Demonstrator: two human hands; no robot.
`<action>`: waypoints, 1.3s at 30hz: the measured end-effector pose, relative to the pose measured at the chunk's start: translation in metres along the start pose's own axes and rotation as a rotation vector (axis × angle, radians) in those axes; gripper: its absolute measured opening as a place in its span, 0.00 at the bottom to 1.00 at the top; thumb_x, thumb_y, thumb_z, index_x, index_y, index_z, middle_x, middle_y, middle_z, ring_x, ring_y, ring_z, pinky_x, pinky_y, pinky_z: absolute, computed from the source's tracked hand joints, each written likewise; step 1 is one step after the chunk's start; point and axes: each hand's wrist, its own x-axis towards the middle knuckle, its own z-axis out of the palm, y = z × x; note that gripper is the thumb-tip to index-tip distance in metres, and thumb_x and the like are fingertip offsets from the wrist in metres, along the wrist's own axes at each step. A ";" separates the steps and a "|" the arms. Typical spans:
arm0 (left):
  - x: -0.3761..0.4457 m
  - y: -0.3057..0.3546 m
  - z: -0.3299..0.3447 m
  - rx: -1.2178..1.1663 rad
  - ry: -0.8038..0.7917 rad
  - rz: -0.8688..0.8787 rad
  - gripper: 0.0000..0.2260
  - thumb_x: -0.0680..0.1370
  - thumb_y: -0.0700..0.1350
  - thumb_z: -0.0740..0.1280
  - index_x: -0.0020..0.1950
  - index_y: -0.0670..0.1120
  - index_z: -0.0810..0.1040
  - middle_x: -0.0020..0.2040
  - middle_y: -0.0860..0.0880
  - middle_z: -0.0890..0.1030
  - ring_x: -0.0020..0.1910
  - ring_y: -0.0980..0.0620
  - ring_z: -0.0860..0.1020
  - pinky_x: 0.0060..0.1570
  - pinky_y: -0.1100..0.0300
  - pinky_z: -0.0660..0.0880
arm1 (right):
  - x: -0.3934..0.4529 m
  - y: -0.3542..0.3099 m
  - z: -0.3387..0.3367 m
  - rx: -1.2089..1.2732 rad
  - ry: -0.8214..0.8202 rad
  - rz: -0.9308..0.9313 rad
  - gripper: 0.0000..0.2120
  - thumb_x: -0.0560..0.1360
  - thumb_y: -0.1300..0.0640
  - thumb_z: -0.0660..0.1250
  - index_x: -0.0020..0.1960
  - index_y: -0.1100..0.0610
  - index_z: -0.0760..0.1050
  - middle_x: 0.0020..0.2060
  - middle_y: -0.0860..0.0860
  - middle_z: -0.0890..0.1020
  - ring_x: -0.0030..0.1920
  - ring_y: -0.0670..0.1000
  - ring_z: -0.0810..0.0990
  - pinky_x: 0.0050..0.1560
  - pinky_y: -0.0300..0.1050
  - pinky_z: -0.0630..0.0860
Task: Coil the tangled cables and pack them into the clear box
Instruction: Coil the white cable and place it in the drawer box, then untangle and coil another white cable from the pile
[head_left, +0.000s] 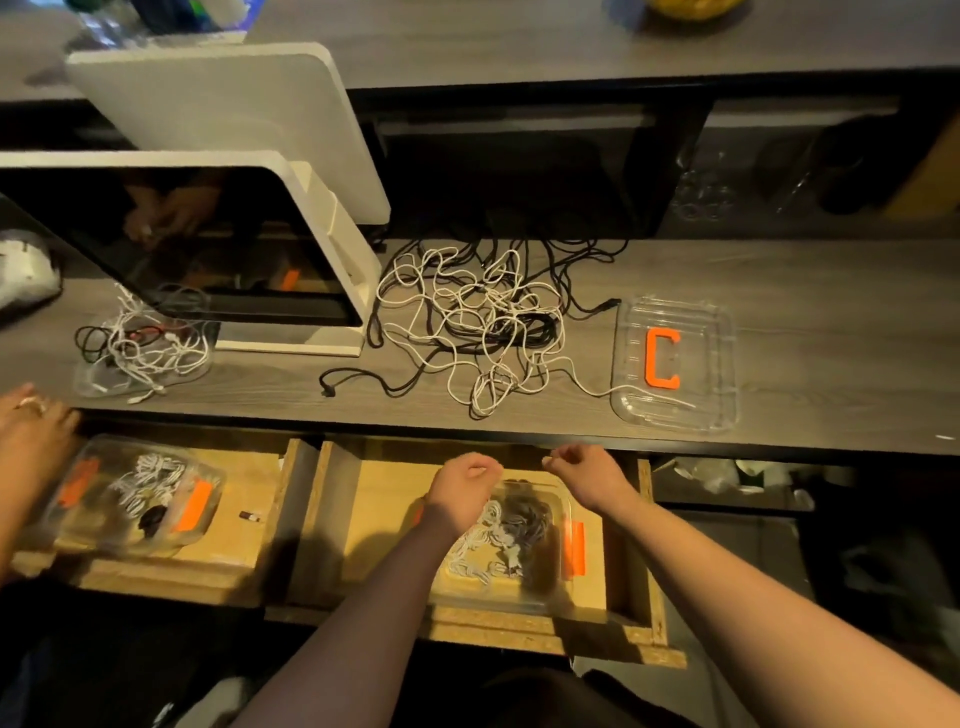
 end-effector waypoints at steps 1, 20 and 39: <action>0.006 0.007 0.003 0.019 -0.012 0.039 0.02 0.79 0.46 0.69 0.49 0.52 0.82 0.50 0.47 0.84 0.48 0.50 0.81 0.52 0.54 0.78 | 0.005 -0.002 -0.003 0.010 0.017 0.002 0.10 0.79 0.51 0.67 0.50 0.57 0.80 0.42 0.52 0.82 0.47 0.52 0.80 0.47 0.46 0.74; 0.123 0.101 -0.005 0.338 -0.097 0.304 0.07 0.81 0.48 0.66 0.56 0.50 0.81 0.56 0.52 0.76 0.53 0.55 0.77 0.52 0.63 0.70 | 0.131 -0.046 -0.031 -0.385 0.256 -0.179 0.15 0.78 0.58 0.68 0.63 0.59 0.76 0.59 0.56 0.75 0.59 0.56 0.76 0.61 0.52 0.76; 0.038 0.103 0.016 -0.021 -0.212 0.258 0.10 0.82 0.40 0.62 0.53 0.51 0.82 0.46 0.49 0.85 0.46 0.52 0.82 0.48 0.60 0.76 | 0.006 -0.074 -0.038 0.697 0.360 -0.183 0.10 0.81 0.61 0.63 0.45 0.63 0.79 0.38 0.61 0.82 0.38 0.52 0.81 0.42 0.49 0.79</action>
